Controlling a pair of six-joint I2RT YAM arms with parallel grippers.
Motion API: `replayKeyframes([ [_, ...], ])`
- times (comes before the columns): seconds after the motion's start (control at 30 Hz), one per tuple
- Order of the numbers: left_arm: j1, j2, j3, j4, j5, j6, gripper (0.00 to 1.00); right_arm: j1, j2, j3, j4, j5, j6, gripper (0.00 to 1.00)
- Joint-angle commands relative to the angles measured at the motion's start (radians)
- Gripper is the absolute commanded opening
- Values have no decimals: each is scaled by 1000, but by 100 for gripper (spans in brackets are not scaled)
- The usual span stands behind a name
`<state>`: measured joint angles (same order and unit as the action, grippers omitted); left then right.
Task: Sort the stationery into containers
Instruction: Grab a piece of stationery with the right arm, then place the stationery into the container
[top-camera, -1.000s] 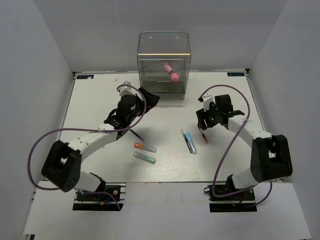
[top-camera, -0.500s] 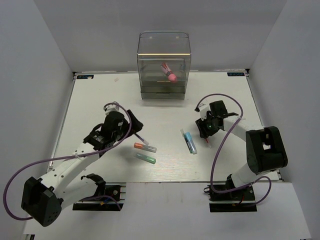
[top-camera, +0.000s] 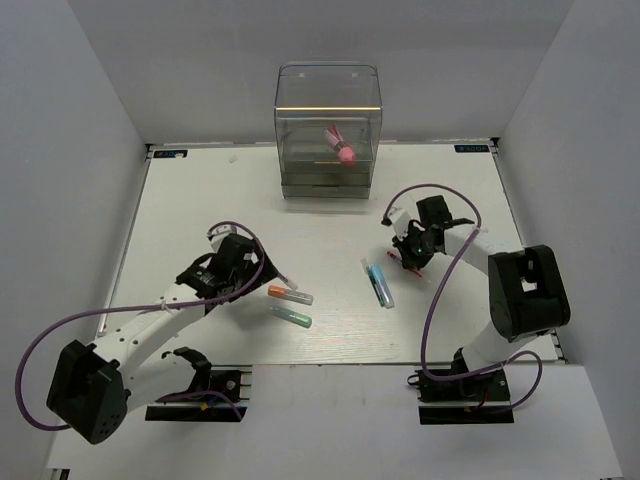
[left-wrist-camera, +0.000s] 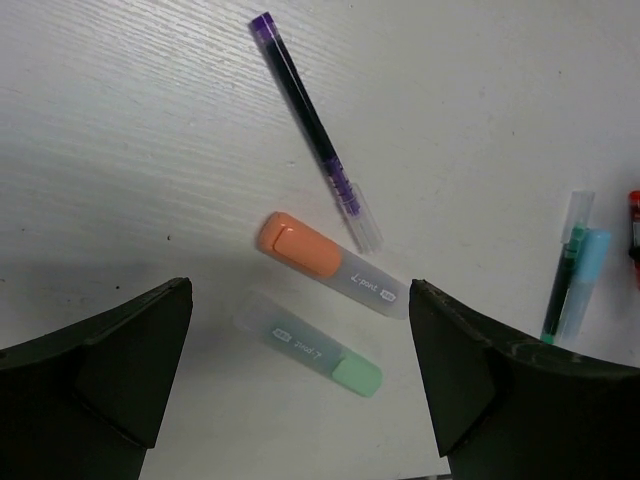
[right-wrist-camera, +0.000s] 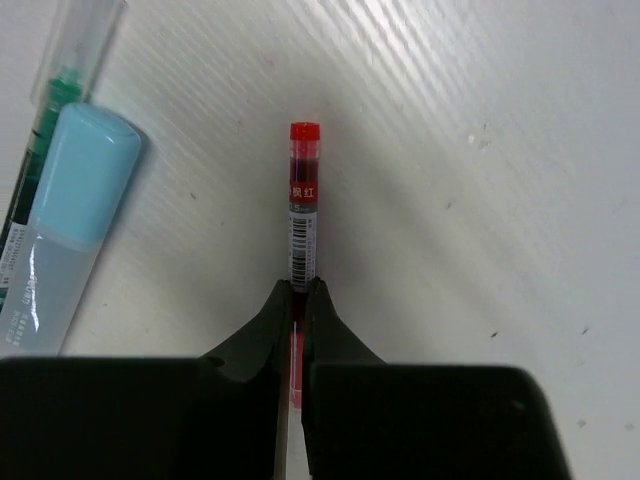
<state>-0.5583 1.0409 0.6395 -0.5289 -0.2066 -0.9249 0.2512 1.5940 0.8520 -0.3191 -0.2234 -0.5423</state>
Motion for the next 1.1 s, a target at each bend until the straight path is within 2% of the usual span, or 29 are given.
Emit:
replayKeyframes([
  [0.0,3,17,0,26,-59,-71,99,19,24,134,-96,-65,-143,0],
  [0.27,3,290,155,17,-80,-190,97,121,-6,406,-106,-131,-416,0],
  [0.47,3,459,262,17,-89,-227,96,189,61,557,-72,-125,-633,0],
  [0.6,3,536,340,-20,-89,-245,94,215,122,627,-20,-103,-663,0],
  [0.77,3,567,364,-52,-120,-246,93,238,165,660,89,-122,-685,0],
  [1.07,3,585,373,-85,-158,-255,91,246,337,815,230,-189,-581,0],
])
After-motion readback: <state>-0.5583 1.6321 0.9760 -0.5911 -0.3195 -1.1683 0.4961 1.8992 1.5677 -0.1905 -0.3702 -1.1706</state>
